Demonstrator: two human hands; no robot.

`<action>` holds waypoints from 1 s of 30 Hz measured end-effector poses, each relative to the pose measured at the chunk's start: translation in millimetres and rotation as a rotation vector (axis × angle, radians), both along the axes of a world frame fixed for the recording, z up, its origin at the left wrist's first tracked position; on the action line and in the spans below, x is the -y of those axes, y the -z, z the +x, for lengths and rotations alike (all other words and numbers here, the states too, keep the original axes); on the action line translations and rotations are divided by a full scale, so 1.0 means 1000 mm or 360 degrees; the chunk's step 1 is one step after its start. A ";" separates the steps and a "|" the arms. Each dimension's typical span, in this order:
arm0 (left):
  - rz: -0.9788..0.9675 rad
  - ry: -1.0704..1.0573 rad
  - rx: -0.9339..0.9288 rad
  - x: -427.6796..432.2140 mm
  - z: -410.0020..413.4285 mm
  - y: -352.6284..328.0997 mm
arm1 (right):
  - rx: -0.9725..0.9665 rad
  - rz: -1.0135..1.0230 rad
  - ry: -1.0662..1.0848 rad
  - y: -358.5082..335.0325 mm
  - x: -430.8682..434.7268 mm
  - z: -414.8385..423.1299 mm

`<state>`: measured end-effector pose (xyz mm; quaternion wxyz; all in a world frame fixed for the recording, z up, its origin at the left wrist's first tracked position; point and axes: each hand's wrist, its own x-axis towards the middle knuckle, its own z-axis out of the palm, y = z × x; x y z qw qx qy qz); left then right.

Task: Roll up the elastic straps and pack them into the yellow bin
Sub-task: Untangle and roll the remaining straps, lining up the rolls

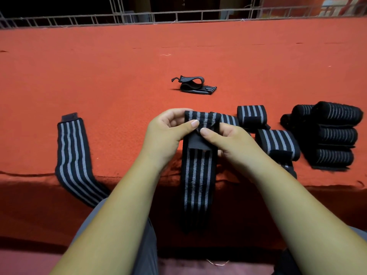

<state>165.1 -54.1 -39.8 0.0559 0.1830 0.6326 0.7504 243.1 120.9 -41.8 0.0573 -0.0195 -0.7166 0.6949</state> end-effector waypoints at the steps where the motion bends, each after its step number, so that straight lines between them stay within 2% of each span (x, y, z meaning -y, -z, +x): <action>1: -0.0006 0.0012 0.0016 0.000 0.000 0.000 | -0.0015 0.0031 0.0015 0.000 0.000 -0.001; 5: -0.0055 0.0200 0.0155 0.005 0.001 -0.004 | -0.0097 0.0107 0.0098 0.004 0.001 -0.003; 10: -0.0433 0.0414 0.0159 0.018 0.001 -0.003 | -0.0170 0.0236 0.0214 0.005 0.003 -0.004; 14: -0.0594 0.0335 0.0070 0.018 -0.001 -0.004 | -0.0191 0.0252 0.0235 0.006 0.006 -0.005; 17: -0.0526 0.0266 0.0002 0.016 -0.003 -0.001 | -0.0140 0.0244 0.0258 0.006 0.006 -0.007; 22: -0.0398 -0.0114 -0.0176 0.002 -0.007 0.001 | 0.0261 0.0285 0.0240 0.016 0.010 -0.019; 24: -0.0410 -0.0312 -0.0290 -0.003 -0.013 0.000 | 0.0309 0.0131 0.0158 0.021 0.014 -0.022; 26: -0.0490 -0.0476 -0.0416 -0.006 -0.018 0.001 | 0.0319 -0.0165 0.0112 0.018 0.018 -0.022; 30: -0.0676 -0.0522 -0.0594 -0.007 -0.025 0.008 | 0.0373 -0.0645 -0.0047 0.004 0.018 -0.017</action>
